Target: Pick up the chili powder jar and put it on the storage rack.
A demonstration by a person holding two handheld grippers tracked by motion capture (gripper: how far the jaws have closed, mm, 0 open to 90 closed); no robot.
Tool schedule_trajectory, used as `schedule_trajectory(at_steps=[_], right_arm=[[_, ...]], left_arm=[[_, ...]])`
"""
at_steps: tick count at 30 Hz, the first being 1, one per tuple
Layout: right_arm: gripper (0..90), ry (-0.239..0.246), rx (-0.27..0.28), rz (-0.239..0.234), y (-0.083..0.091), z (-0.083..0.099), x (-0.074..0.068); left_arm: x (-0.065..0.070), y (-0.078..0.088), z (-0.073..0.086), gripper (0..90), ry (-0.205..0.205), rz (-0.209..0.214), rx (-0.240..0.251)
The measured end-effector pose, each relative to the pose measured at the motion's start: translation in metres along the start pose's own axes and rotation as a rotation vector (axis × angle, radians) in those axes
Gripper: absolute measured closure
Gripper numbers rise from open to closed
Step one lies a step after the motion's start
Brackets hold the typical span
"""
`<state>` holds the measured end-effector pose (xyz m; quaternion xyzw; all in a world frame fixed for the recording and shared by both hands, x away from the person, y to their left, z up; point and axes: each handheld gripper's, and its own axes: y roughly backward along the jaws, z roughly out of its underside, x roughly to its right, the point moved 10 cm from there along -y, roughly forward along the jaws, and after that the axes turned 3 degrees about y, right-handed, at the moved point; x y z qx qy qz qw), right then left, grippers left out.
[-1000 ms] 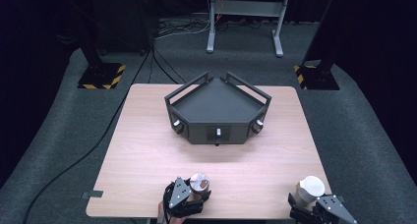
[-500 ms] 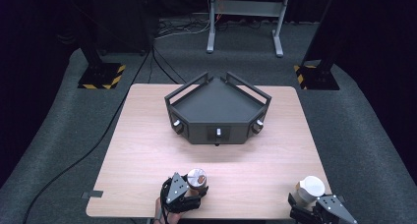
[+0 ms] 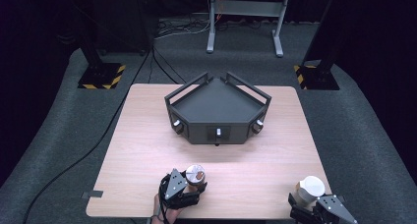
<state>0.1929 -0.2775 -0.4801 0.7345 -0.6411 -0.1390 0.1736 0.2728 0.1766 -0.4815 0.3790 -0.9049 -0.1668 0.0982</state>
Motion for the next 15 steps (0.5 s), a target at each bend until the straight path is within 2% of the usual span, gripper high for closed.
schedule_trajectory(at_steps=[4,10,15], right_arm=[[0.0,0.001,-0.003,-0.001,-0.0004,-0.0002,-0.0001],[0.0,0.001,-0.001,0.001,0.0001,0.0,0.0005],[0.0,0.0,0.001,-0.001,0.0002,-0.0011,0.0005]], left_arm=[[-0.0019,-0.0002,-0.0017,31.6,-0.003,-0.003,-0.001],[-0.0058,-0.001,-0.0033,31.7,0.017,0.001,0.01],[-0.0071,-0.0013,-0.0057,31.7,0.013,-0.001,0.009]])
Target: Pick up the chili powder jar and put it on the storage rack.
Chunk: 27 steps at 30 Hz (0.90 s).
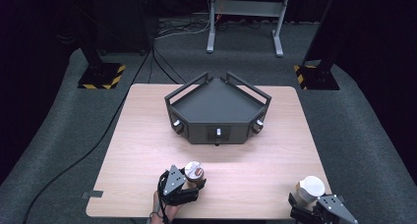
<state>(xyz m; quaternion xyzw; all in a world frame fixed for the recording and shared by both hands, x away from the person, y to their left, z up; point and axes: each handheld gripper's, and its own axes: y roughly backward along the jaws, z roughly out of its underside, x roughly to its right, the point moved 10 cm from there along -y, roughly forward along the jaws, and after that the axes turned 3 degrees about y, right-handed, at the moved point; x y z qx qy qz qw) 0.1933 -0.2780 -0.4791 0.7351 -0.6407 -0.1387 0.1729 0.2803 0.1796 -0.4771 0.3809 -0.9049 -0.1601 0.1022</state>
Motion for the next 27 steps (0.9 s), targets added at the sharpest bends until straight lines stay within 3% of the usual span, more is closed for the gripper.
schedule_trajectory(at_steps=[27], right_arm=[[0.0,0.003,-0.006,0.0,-0.002,-0.002,0.001]], left_arm=[[-0.022,-0.003,-0.019,31.7,-0.018,-0.017,0.01]])
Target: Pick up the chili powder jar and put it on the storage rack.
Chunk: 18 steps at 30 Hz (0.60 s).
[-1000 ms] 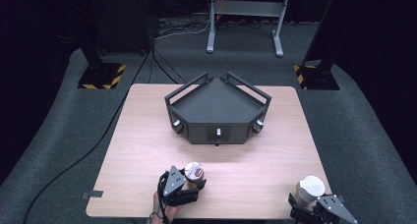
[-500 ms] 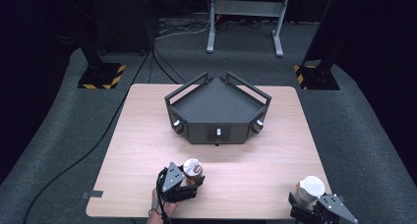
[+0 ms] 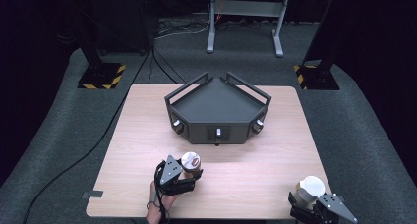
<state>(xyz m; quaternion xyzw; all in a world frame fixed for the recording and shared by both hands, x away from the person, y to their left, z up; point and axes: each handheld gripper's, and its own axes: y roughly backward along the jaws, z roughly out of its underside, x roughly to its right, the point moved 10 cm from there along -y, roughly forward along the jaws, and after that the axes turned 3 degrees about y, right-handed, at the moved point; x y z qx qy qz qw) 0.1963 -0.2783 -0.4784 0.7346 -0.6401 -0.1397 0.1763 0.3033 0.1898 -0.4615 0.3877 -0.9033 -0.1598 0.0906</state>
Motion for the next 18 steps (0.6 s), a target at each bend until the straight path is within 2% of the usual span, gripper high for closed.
schedule_trajectory(at_steps=[18], right_arm=[[0.0,0.003,-0.005,0.004,0.0,0.0,0.0]], left_arm=[[-0.012,-0.005,-0.012,31.7,-0.002,0.001,0.01]])
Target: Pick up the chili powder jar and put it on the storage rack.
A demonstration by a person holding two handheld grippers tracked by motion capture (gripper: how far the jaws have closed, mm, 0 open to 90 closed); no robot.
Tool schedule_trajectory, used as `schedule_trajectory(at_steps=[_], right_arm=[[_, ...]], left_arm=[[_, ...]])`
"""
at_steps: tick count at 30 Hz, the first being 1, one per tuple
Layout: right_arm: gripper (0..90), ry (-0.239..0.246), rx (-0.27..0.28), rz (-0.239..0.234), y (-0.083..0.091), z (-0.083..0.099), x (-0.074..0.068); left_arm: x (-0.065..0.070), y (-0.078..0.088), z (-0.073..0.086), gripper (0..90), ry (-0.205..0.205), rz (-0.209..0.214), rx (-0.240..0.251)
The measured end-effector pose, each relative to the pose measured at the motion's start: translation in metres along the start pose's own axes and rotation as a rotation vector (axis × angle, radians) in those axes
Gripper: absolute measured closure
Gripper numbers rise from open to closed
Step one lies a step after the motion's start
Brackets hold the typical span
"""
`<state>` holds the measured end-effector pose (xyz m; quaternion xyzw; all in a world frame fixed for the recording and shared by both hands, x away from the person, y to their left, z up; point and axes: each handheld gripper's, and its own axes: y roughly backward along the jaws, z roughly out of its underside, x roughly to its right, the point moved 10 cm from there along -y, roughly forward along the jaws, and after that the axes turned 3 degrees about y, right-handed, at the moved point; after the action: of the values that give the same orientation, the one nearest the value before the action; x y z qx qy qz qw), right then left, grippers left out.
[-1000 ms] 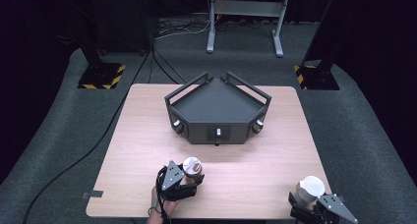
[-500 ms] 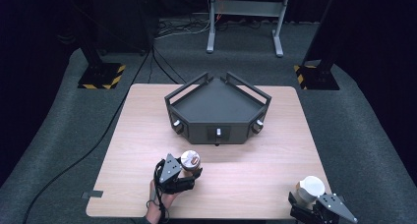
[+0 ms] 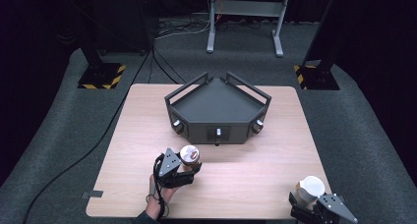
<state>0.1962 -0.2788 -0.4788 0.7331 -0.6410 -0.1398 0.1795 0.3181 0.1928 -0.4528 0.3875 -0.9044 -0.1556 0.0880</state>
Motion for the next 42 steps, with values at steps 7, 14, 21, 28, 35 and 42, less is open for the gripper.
schedule_trajectory(at_steps=[7,14,21,28,35,42], right_arm=[[0.0,0.0,-0.002,0.001,0.0,0.0,-0.001],[0.0,0.003,-0.003,0.0,0.0,-0.001,-0.001],[0.0,0.003,-0.003,0.002,0.0,-0.001,-0.001],[0.0,0.002,-0.002,0.001,0.0,-0.001,-0.001],[0.0,0.01,-0.004,-0.003,-0.001,-0.002,-0.001],[0.0,0.007,-0.005,-0.002,-0.001,-0.002,-0.001]], left_arm=[[-0.004,-0.002,-0.004,31.7,-0.004,0.002,-0.003],[-0.008,-0.004,-0.008,31.7,-0.007,0.003,-0.006],[-0.012,-0.006,-0.012,31.7,-0.007,0.009,-0.003],[-0.014,-0.008,-0.017,31.7,-0.009,0.013,0.001],[-0.018,-0.01,-0.02,31.7,0.001,0.019,0.007],[-0.02,-0.013,-0.023,31.7,0.004,0.029,0.001]])
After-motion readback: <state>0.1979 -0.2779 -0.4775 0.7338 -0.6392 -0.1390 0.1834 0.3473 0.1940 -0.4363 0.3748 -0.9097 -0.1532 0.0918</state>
